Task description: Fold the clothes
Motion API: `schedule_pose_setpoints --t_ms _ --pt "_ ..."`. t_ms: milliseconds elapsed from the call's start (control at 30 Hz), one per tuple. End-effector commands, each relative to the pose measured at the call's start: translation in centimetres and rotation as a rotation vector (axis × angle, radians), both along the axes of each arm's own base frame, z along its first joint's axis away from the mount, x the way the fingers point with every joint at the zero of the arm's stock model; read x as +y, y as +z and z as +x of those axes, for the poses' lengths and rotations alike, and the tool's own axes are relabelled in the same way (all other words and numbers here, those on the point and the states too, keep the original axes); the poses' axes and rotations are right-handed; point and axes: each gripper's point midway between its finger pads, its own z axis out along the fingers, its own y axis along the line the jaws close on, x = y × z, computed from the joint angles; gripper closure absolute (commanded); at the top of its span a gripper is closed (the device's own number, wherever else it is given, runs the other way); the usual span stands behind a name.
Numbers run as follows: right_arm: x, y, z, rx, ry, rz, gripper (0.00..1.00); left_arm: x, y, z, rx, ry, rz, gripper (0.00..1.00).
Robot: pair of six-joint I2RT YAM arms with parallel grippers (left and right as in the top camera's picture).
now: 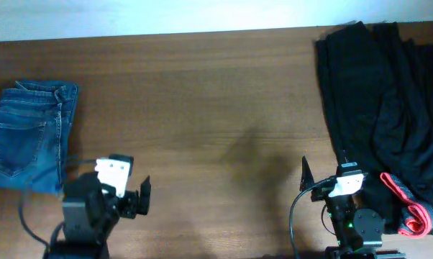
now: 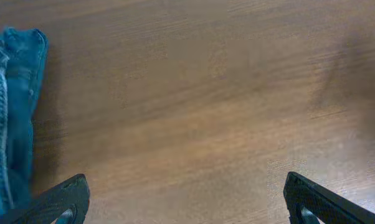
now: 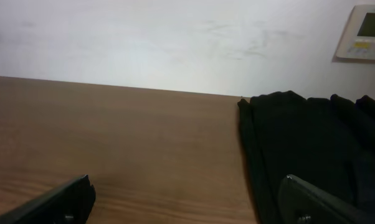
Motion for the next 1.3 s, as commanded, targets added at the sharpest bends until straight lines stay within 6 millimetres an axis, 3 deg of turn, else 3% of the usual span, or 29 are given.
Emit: schedule_pose_setpoints --t_ms 0,200,300,400,567,800,1067,1267 --pt "0.0 -0.2 0.0 0.003 -0.003 -0.007 0.01 0.2 -3.2 -1.6 0.017 -0.008 0.015 0.01" --pt "0.0 -0.2 0.0 0.003 -0.003 -0.007 0.01 0.3 -9.6 -3.9 0.056 -0.008 0.017 0.01" --pt "0.0 -0.2 0.0 0.003 -0.003 -0.007 0.01 0.3 -11.0 -4.3 0.049 -0.008 0.017 0.01" --pt "0.0 -0.2 0.0 0.003 -0.003 -0.007 0.01 0.3 -10.4 -4.0 -0.003 -0.007 0.014 0.01" --pt "0.0 -0.2 0.0 0.003 -0.003 -0.007 0.01 0.7 -5.0 -1.3 -0.278 0.021 0.004 0.01" --pt "0.0 -0.2 0.0 0.003 -0.003 -0.007 0.01 2.1 -0.7 0.0 -0.508 0.086 0.012 0.01" --pt "0.0 -0.2 0.0 0.003 -0.003 -0.007 0.01 2.1 -2.1 0.2 -0.48 0.086 0.012 0.01" --pt "0.0 -0.2 0.0 0.003 -0.003 -0.007 0.01 2.1 -1.9 0.2 -0.489 0.086 0.012 0.01"
